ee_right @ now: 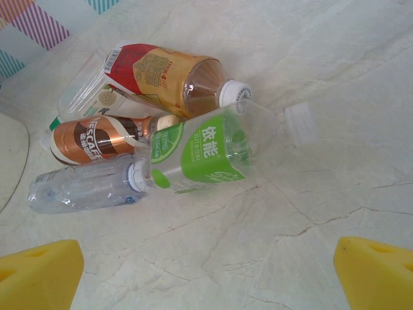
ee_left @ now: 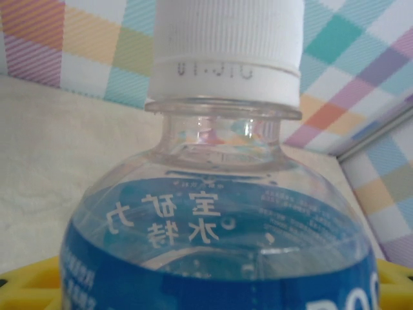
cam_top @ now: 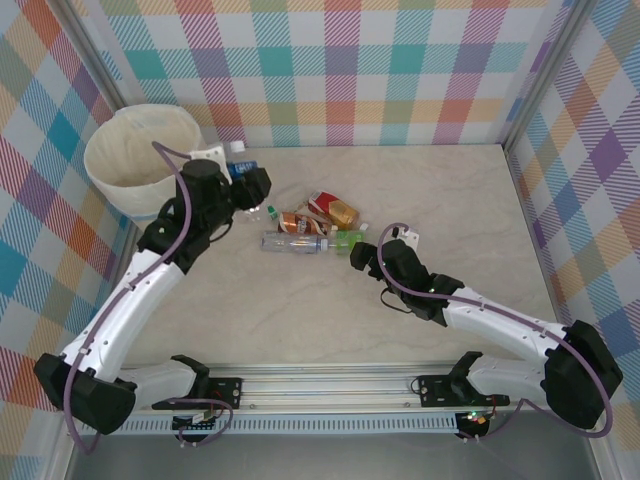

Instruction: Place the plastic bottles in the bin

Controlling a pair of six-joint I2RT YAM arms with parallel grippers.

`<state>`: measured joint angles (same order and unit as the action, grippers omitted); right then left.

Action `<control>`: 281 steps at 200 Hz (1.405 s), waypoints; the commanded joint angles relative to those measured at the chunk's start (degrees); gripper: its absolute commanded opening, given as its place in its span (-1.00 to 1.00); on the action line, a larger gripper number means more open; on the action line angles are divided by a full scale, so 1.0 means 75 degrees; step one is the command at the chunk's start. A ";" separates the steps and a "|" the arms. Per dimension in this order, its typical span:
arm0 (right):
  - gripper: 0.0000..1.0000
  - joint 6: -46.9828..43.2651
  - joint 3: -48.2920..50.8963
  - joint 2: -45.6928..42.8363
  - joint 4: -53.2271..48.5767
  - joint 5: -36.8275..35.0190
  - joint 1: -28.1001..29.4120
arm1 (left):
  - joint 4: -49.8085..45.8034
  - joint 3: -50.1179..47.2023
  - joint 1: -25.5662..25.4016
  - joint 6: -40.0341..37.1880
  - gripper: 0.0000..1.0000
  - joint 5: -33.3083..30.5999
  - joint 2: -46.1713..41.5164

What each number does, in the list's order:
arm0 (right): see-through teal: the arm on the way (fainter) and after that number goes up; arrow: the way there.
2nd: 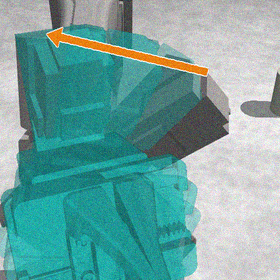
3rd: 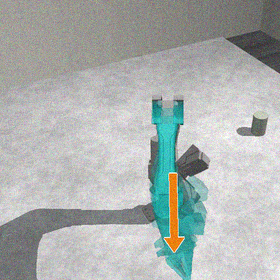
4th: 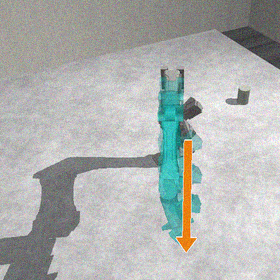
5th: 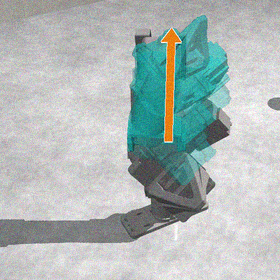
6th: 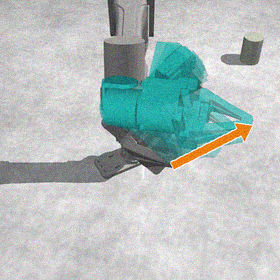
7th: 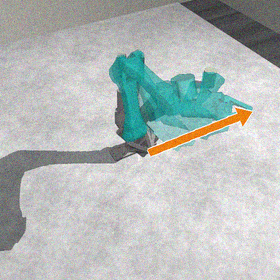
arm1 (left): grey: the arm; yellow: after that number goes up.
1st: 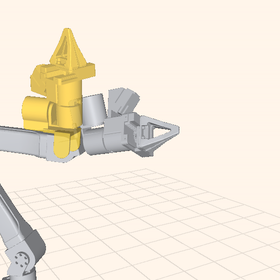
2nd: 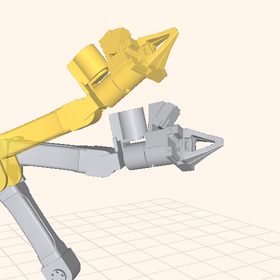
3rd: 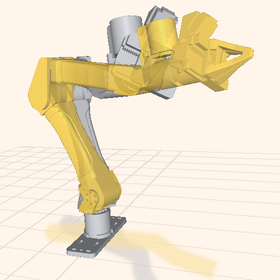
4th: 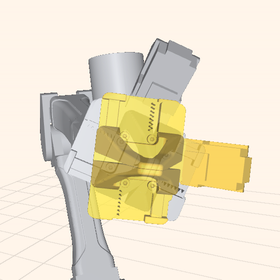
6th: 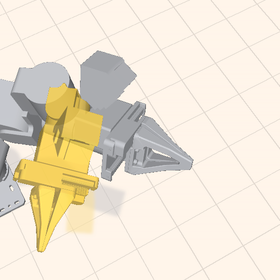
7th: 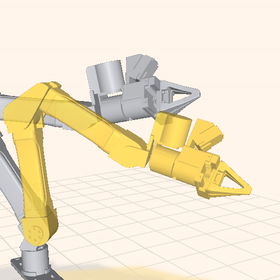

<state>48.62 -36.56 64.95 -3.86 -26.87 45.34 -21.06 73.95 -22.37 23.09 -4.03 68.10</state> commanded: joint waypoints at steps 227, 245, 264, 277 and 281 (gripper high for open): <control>0.99 0.0113 -0.0130 -0.0281 -0.0289 -0.0219 -0.0034 | -0.0028 0.3936 0.4715 -0.1134 -0.86 0.0226 0.3075; 0.99 0.0162 -0.0131 -0.0269 -0.0255 -0.0208 -0.0034 | -0.0116 0.4053 0.4725 -0.1138 -0.82 0.0152 0.3331; 1.00 0.0118 -0.0119 -0.0290 -0.0308 -0.0203 -0.0034 | -0.0528 0.4445 0.4738 -0.1134 -0.79 0.0239 0.3714; 1.00 0.0078 -0.0107 -0.0291 -0.0338 -0.0223 -0.0034 | -0.0927 0.4703 0.4738 -0.1134 -0.71 0.0488 0.3928; 1.00 0.0079 -0.0112 -0.0292 -0.0336 -0.0235 -0.0034 | -0.0972 0.4717 0.4740 -0.1135 -0.67 0.0532 0.3955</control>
<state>48.84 -36.56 63.79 -5.65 -27.46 45.34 -23.83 105.54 12.32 15.51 -2.92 95.59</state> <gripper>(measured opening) 0.997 0.625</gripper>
